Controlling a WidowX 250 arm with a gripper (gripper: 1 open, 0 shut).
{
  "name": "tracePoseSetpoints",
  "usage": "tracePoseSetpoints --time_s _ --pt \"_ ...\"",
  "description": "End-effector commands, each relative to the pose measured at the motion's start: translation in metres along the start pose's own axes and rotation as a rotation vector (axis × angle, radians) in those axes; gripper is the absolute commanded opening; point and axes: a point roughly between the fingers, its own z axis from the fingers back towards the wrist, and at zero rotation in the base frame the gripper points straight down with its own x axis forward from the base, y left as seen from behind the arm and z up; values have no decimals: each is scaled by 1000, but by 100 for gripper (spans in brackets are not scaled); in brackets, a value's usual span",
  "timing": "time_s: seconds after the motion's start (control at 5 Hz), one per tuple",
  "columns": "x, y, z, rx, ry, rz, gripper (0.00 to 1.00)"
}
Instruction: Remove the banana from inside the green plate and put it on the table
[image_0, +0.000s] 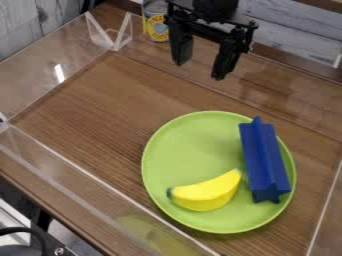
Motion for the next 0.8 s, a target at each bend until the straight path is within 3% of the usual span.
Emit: tracePoseSetpoints --time_s 0.0,0.4,0.6 --pt "-23 -16 -2 -3 -6 -21 100" --pt "-75 -58 -3 3 -65 -121 100" --pt "-85 -68 -9 2 -90 -135 100"
